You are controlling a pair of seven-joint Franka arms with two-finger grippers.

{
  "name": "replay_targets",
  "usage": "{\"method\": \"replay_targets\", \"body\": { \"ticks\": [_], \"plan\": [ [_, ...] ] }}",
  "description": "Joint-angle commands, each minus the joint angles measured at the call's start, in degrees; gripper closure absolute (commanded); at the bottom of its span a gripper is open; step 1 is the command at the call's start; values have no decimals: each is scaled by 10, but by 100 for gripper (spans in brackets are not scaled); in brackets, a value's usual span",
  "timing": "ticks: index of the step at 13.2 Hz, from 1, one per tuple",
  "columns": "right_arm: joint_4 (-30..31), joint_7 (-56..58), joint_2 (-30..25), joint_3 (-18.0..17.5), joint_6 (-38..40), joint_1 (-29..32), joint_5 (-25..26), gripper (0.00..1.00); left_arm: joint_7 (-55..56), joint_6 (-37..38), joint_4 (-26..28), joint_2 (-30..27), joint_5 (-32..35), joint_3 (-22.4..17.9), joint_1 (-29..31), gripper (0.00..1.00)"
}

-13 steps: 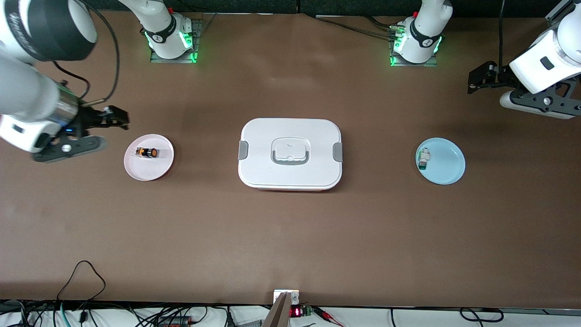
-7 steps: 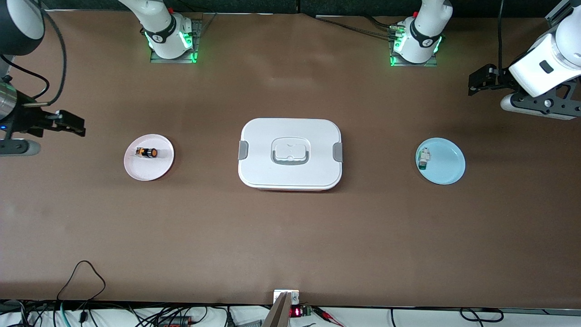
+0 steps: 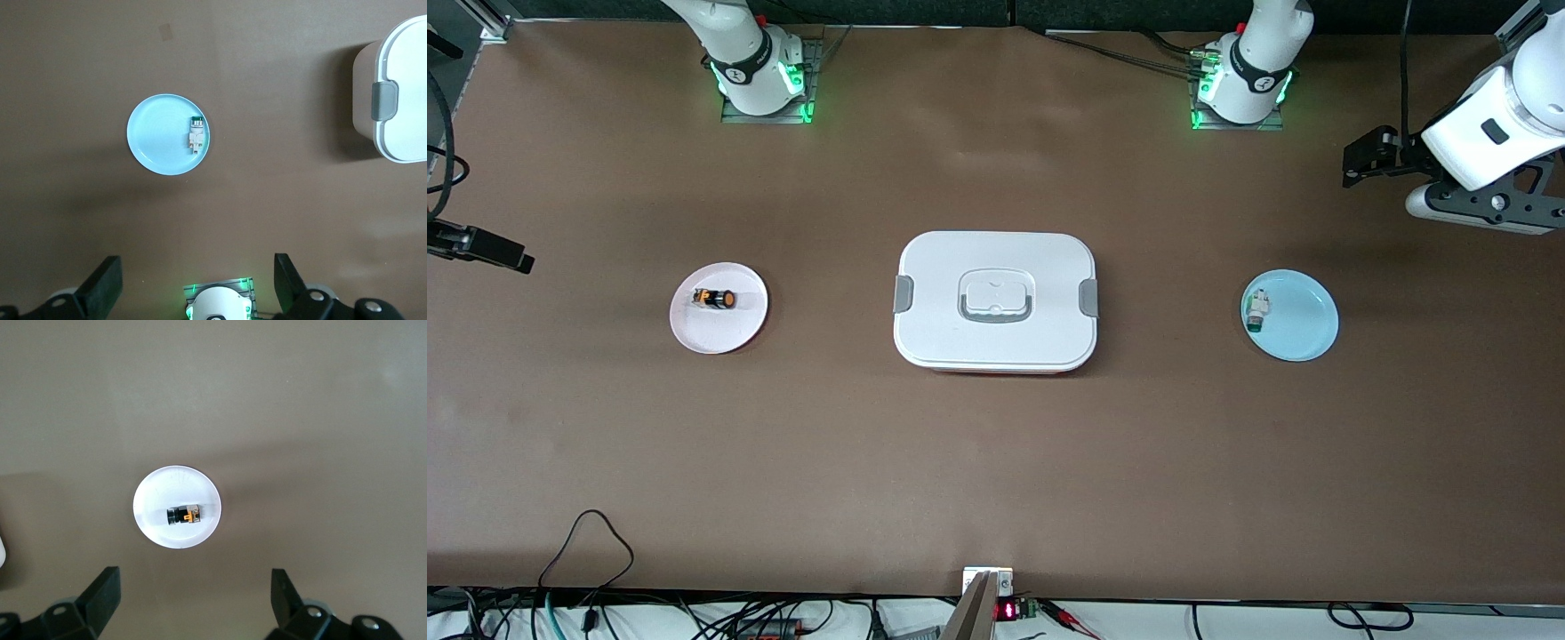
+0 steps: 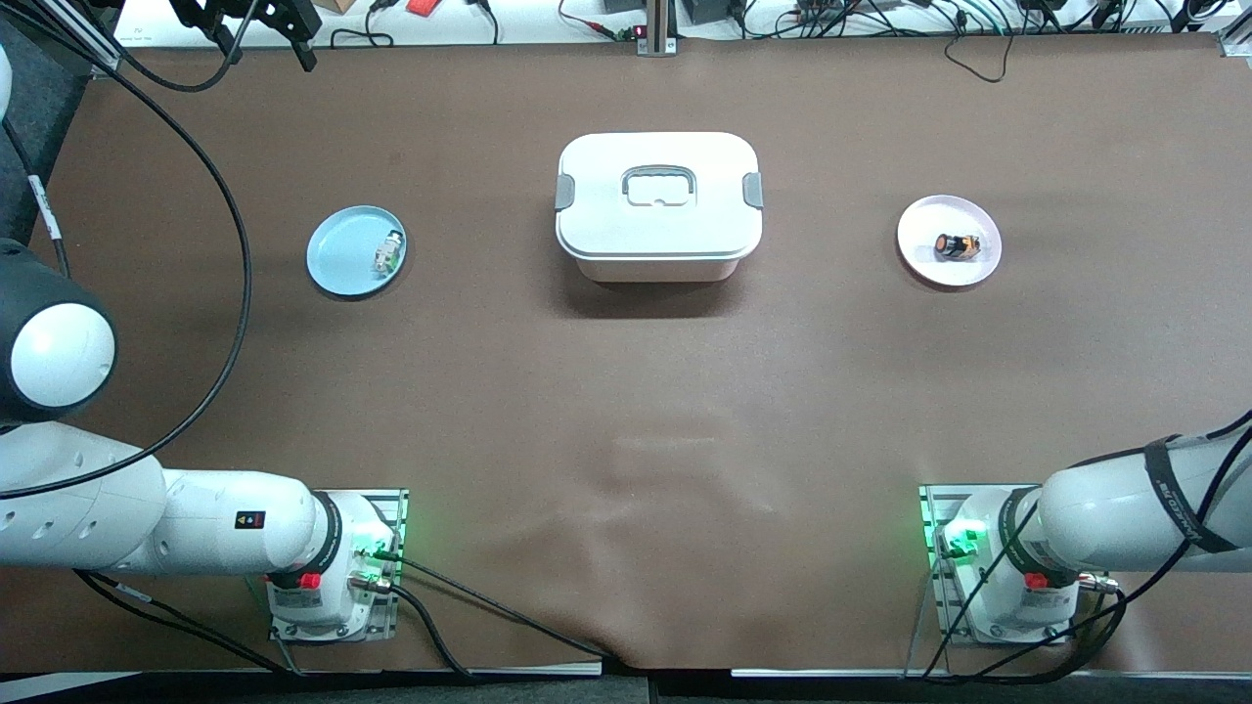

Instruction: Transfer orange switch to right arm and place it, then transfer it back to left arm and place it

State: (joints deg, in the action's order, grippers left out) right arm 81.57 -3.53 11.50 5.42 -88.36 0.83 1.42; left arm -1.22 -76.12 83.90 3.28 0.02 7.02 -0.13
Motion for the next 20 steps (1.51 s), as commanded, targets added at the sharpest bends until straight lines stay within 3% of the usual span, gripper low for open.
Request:
{"method": "replay_targets", "body": {
  "ticks": [1,6,10,16,20],
  "plan": [
    [111,33,-71,-1,-59,1,-5,0,5,0,-1,2,9,2,1,0],
    [141,47,-103,-1,-61,0,-6,0,4,1,-3,2,9,3,0,0],
    [201,47,-148,-1,-88,0,-2,0,3,2,-3,2,9,3,0,0],
    [145,46,-137,-6,-59,-1,-12,0,3,2,-3,2,9,3,0,0],
    [139,45,-135,-8,-50,-24,-1,0,1,3,-3,2,9,2,0,0]
  ]
}}
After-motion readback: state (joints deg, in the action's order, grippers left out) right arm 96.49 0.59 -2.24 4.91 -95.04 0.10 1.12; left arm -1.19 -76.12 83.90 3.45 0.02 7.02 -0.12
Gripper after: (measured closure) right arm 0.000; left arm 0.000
